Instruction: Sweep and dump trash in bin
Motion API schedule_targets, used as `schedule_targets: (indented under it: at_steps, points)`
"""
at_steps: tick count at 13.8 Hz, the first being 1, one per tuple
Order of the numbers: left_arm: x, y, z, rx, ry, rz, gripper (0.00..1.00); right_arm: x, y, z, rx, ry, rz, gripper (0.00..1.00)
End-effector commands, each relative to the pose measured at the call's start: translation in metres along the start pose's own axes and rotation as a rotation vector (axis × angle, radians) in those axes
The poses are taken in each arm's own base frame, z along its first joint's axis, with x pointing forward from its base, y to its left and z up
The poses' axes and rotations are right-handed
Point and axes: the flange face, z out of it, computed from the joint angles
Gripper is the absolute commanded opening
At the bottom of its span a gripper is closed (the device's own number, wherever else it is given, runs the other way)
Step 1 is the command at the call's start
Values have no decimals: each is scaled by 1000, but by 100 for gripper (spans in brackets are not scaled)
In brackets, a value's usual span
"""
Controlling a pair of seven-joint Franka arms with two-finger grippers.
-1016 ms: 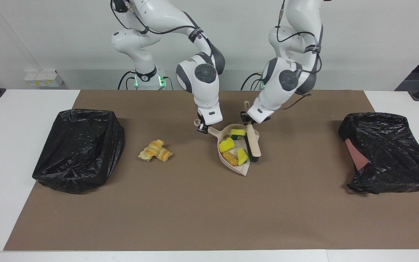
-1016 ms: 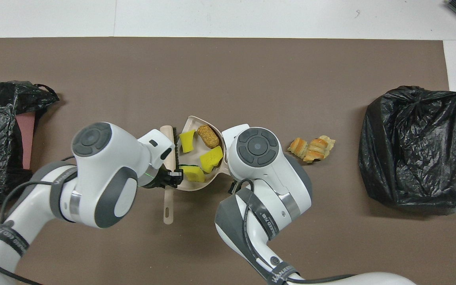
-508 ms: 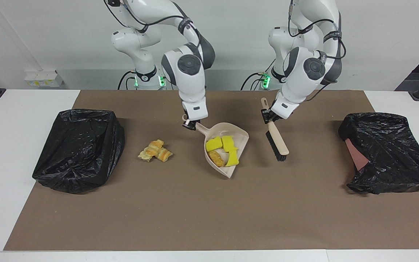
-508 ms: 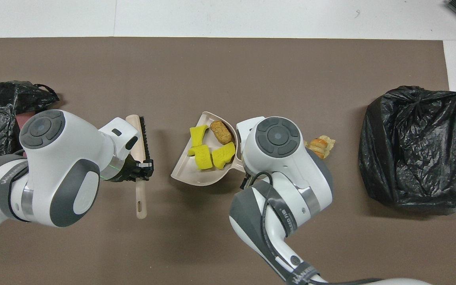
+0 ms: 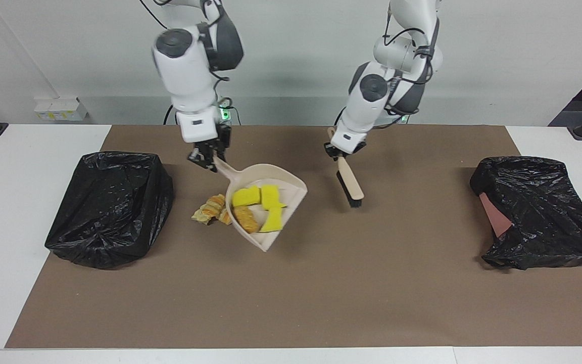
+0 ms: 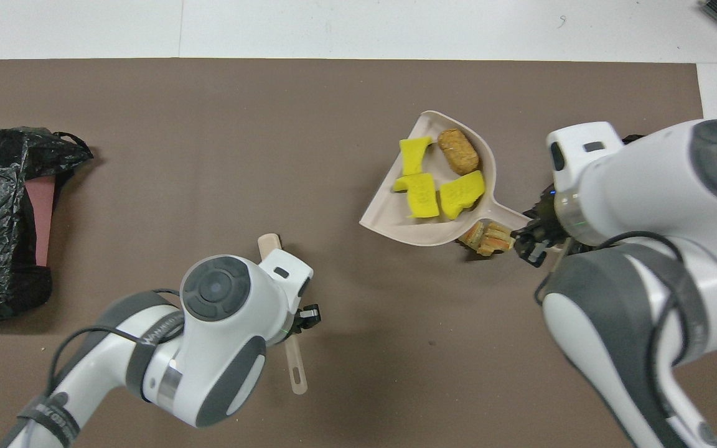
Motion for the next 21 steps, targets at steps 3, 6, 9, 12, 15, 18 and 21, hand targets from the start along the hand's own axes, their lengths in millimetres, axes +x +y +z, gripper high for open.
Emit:
schedule_targets:
  at_steps: [3,6,9,12,15,18,21]
  points:
    - [-39,-11,29,15,29,49,2,-127,76,-19,2,-14,-31,0]
    - [-12,-10,16,-4,36,51,100,-226,119,-27,-31,-65,-133,0]
    - [37,-21,-18,-54,73,-3,100,-305,139,-44,-56,-137,-215,0]
    - [85,-52,-50,-100,132,32,100,-351,148,-55,-73,-278,-320,0]
    - [143,-90,-84,-125,181,61,100,-347,150,-55,-71,-479,-467,0]
    - [181,-137,-108,-131,207,81,100,-311,157,-57,-92,-604,-649,0]
    - [201,-187,-142,-121,215,147,100,-280,155,-59,-101,-728,-740,0]
